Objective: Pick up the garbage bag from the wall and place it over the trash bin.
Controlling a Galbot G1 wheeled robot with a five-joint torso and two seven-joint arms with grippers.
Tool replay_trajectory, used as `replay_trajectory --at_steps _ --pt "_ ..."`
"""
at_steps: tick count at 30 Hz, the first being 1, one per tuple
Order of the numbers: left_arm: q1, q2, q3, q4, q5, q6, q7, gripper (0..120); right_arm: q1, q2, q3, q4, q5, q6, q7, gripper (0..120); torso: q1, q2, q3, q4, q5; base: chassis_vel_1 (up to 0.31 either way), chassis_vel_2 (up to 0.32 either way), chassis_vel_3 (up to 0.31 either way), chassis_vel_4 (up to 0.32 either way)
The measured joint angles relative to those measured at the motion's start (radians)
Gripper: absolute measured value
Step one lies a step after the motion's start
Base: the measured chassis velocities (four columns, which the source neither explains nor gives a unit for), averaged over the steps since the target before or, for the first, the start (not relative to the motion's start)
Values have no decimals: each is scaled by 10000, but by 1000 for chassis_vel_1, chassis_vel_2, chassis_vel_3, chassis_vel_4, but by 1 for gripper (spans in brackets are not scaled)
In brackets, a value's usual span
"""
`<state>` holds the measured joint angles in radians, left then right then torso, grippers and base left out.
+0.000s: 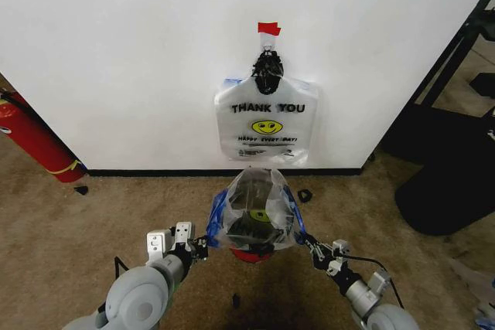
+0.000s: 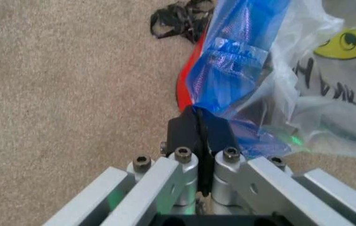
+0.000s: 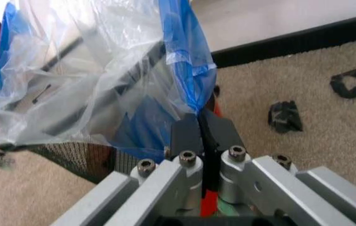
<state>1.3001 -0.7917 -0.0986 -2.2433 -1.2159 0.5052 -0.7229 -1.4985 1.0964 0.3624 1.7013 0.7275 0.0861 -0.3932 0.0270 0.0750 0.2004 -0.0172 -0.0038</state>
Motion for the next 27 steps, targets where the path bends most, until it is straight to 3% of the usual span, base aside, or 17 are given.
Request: replay_trajectory --at_steps 16,21,27 --pt "-467 59 677 770 442 45 314 0 619 -73 -209 -913 -192 -108 70 0 0 0 0 0 0 0 0 0 0" --pt "-863 -48 1080 1168 1435 -97 656 0 1267 -58 -555 -1505 -377 -248 173 0 0 0 1 -1 1 0 0 0 0" --pt "-1033 -250 1186 1398 1663 -127 750 0 1705 -33 -749 -1897 -481 -276 189 0 0 0 0 0 0 0 0 0 0"
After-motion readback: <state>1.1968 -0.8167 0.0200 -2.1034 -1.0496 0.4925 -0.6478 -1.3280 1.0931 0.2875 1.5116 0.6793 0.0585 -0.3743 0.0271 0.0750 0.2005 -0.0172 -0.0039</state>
